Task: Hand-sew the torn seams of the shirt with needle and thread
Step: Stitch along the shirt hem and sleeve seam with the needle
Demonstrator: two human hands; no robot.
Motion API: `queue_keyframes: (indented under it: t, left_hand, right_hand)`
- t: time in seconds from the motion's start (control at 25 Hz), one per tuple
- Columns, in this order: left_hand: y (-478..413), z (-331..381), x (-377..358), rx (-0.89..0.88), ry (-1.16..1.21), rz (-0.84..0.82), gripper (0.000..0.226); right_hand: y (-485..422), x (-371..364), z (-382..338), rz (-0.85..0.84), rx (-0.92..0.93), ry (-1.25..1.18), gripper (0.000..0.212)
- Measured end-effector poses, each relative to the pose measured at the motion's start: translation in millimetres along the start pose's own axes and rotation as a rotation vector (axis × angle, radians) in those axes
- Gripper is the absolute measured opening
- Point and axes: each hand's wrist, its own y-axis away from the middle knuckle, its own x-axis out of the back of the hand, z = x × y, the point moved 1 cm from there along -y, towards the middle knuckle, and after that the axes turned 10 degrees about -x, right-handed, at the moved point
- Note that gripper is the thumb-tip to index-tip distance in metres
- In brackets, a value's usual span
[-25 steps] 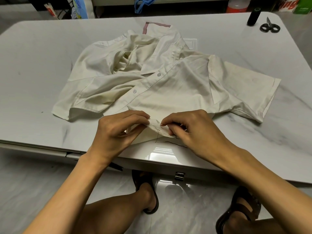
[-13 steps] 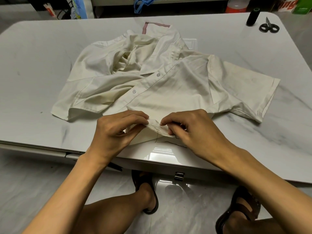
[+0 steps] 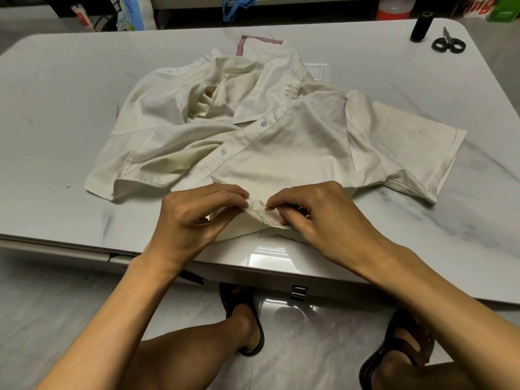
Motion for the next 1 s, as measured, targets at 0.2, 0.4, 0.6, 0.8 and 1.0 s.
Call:
queue_keyframes:
  t: [0.2, 0.4, 0.6, 0.8, 1.0]
  left_hand:
    - [-1.0, -0.7, 1.7, -0.017, 0.014, -0.035, 0.011]
    - [-1.4, -1.2, 1.0, -0.01, 0.034, -0.05, 0.011]
    - [-4.9, 1.8, -0.4, 0.01, 0.092, -0.051, 0.005]
    - [-8.8, 2.3, -2.4, 0.067, 0.163, -0.053, 0.012]
    - [-13.4, 5.2, -4.9, 0.116, 0.222, -0.058, 0.011]
  right_hand:
    - [-1.2, 0.7, 0.9, -0.033, 0.005, 0.004, 0.023]
    - [-2.2, 0.5, 2.5, -0.034, 0.027, 0.006, 0.021]
    - [-7.3, -1.6, 4.5, -0.006, 0.073, 0.053, 0.024]
    - [-8.7, -2.1, 2.1, 0.023, 0.122, 0.07, 0.027]
    - [-6.6, -1.6, -3.5, -0.011, 0.152, 0.026, 0.035]
